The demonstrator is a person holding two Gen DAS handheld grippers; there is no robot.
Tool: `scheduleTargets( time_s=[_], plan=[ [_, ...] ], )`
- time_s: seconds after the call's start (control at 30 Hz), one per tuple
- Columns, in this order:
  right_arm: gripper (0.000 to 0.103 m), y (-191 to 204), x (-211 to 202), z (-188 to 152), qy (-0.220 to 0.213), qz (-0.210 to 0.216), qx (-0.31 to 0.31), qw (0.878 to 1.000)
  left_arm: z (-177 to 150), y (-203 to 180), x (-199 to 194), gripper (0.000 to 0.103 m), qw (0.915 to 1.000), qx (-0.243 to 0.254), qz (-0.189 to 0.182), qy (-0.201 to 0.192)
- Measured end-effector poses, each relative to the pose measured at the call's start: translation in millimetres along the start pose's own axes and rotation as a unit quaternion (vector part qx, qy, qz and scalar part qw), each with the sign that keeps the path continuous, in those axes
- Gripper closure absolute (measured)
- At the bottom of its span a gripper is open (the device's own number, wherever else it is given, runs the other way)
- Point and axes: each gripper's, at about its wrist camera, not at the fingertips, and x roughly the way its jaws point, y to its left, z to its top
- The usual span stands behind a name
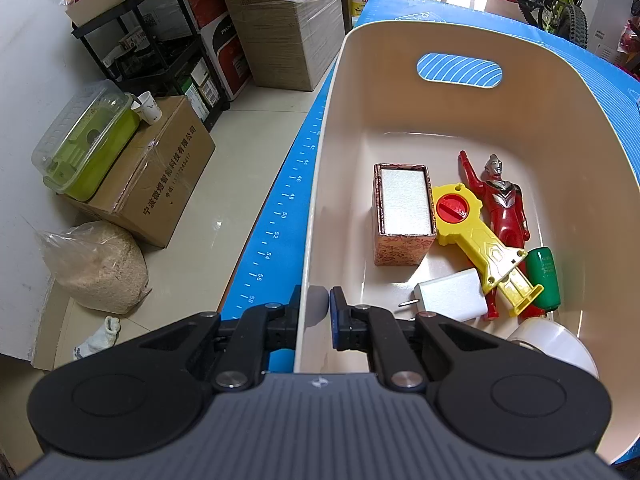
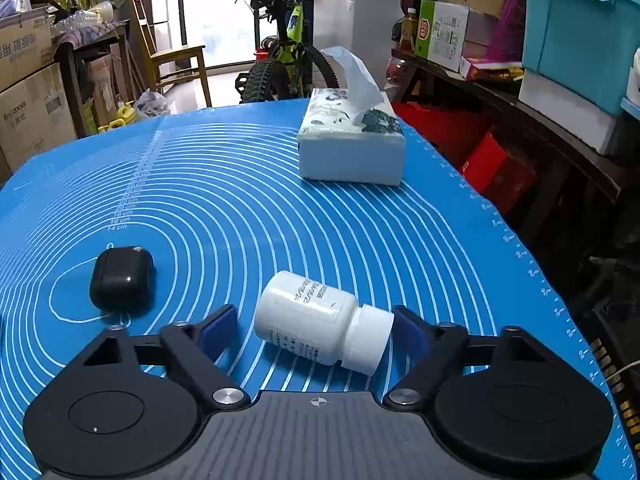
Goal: Organize rigid objects
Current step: 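Return the right tool to the mat and grasp the white pill bottle, then carry the pill bottle into the basket and release it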
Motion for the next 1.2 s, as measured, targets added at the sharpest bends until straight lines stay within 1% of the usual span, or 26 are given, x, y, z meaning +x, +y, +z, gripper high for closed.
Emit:
scheduleTargets(
  time_s=[0.03,0.07,0.17,0.33,0.5,0.67,0.77,0.87,1.0,1.13,1.2],
  plan=[
    [0.032,-1.2,-0.5,0.5,0.0,-0.002,0.002,1.0,0.0,-0.2,-0.1,0.09,1.0,0.0,0.0,0.0],
    [0.034,-1.3,-1.7,0.3,-0.004,-0.006,0.002,1.0,0.0,-0.3,0.0,0.09,1.0,0.0,0.0,0.0],
    [0.034,-3.6,-3.8,1.7,-0.004,-0.006,0.009,1.0,0.0,-0.2,0.0,0.09,1.0,0.0,-0.001,0.0],
    [0.034,-2.3,-17.8,7.8,-0.029,-0.008,0.012,0.999,0.2,-0.5,0.1,0.09,1.0,0.0,0.0,0.0],
    [0.034,3.5,-46.5,18.7,-0.066,0.015,0.025,0.997,0.3,-0.5,0.0,0.09,1.0,0.0,0.0,0.0],
    [0.034,20.8,-82.5,28.5,-0.11,0.048,0.025,0.992,-0.1,-0.6,0.9,0.09,1.0,0.0,0.0,0.0],
    [0.034,38.8,-106.9,31.6,-0.146,0.057,0.003,0.988,-0.1,-0.6,0.7,0.09,1.0,0.0,0.0,0.0],
    [0.034,58.2,-130.7,32.0,-0.174,0.08,-0.025,0.981,0.1,-0.5,0.7,0.09,1.0,0.0,0.0,0.0],
    [0.034,86.1,-154.9,28.8,-0.182,0.126,-0.062,0.973,0.0,-0.7,0.6,0.09,1.0,0.0,0.0,0.0],
    [0.034,116.2,-172.5,19.9,-0.192,0.142,-0.12,0.964,0.1,-1.0,1.1,0.09,1.0,0.0,-0.001,0.0],
    [0.034,129.1,-179.8,14.1,-0.187,0.16,-0.14,0.959,-0.1,-1.1,0.9,0.09,1.0,0.0,-0.001,-0.001]
  ],
)
